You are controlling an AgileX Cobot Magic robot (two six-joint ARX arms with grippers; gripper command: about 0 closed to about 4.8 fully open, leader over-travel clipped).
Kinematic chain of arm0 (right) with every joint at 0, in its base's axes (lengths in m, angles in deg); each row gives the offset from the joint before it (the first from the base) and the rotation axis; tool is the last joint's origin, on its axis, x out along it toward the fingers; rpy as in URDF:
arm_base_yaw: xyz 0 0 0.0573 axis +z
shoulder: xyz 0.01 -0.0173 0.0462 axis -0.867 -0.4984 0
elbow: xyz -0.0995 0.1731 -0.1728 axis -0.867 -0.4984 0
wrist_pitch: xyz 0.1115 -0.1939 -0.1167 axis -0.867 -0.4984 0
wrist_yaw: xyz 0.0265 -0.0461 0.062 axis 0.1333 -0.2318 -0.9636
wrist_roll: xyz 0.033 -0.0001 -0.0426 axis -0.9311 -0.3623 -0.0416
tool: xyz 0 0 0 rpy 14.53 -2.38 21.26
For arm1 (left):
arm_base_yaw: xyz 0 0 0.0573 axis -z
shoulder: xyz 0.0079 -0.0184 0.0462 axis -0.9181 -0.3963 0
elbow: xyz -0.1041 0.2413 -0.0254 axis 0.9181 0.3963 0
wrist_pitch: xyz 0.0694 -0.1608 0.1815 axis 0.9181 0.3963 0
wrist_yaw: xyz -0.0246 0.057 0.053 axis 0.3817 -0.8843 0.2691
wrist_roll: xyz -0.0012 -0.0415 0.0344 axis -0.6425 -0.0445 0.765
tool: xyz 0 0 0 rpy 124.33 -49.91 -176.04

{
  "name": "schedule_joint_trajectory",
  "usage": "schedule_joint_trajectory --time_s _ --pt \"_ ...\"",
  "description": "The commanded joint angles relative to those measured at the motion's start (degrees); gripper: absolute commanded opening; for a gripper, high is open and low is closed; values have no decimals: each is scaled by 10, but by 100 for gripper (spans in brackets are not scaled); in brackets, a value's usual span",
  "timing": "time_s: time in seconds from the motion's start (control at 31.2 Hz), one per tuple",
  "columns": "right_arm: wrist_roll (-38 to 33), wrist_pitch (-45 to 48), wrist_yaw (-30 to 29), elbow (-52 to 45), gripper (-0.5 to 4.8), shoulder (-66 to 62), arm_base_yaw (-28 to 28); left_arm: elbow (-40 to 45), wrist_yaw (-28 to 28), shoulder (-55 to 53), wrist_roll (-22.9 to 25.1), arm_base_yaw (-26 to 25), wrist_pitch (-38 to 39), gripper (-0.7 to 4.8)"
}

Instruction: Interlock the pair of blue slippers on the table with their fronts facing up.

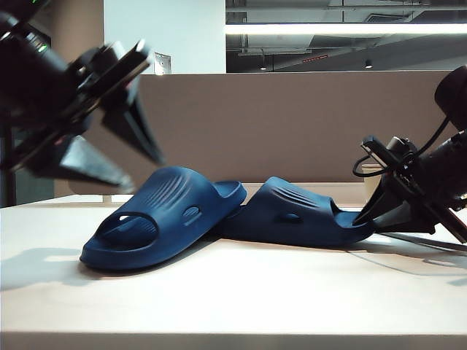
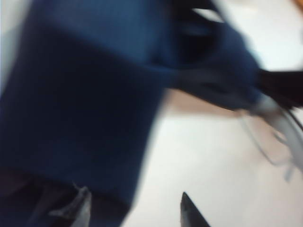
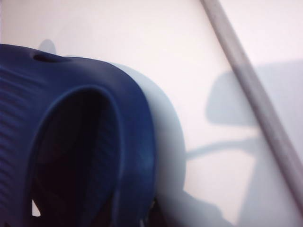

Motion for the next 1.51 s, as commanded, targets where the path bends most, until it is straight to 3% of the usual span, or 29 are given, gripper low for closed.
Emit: schedule_joint_trajectory --time_s 0.03,0.32,0.42,0.67,0.87,1.22,1.51 --pt "19 -12 -4 -1 12 2 0 0 7 2 -36 -2 40 242" --pt "24 -12 -7 -1 12 2 0 0 16 22 -58 -4 134 242" --pt "24 -12 -11 -1 12 2 0 0 43 25 -60 -12 148 242" --pt "24 -10 -25 -1 12 2 2 7 122 26 -43 -111 180 242" --pt "24 -9 -27 -1 12 2 2 53 233 26 -61 -167 95 242" --pt "24 -9 -27 -1 12 2 2 139 261 26 -141 -172 -57 242" --pt "21 -9 -30 -1 12 2 2 140 260 21 -156 -172 -72 242"
